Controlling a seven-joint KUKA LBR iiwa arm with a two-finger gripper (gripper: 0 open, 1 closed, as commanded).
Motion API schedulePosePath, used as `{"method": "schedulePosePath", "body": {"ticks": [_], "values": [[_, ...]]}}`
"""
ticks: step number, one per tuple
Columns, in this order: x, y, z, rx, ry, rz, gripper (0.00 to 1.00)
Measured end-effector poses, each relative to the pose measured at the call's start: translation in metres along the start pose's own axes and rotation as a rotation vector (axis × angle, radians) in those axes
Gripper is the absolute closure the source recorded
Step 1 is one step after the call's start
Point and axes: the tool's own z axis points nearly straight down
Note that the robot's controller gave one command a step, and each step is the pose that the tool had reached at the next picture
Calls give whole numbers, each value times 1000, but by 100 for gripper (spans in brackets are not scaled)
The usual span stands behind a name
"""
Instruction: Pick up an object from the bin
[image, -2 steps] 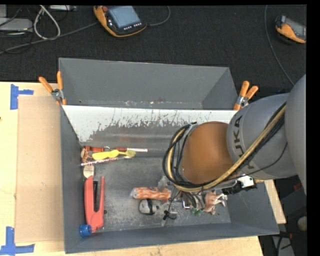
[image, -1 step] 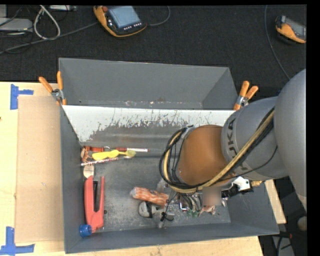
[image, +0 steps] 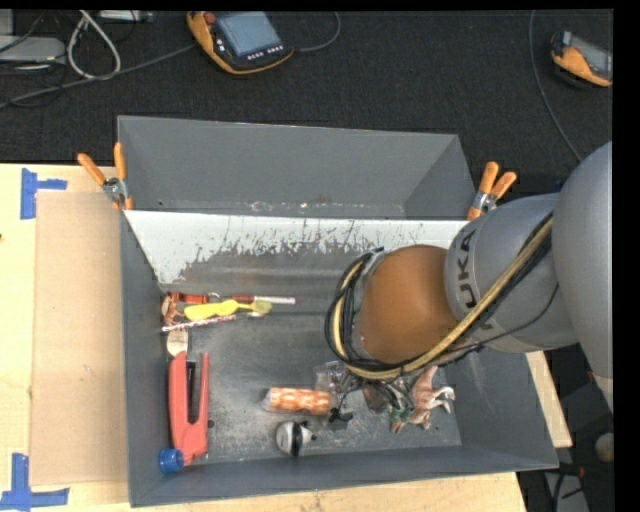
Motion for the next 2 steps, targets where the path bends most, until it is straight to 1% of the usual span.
{"method": "schedulePosePath", "body": {"ticks": [1, 2], "values": [[0, 0, 0, 0, 0, 0, 100], [17, 7, -13, 0, 4, -250, 100]]}}
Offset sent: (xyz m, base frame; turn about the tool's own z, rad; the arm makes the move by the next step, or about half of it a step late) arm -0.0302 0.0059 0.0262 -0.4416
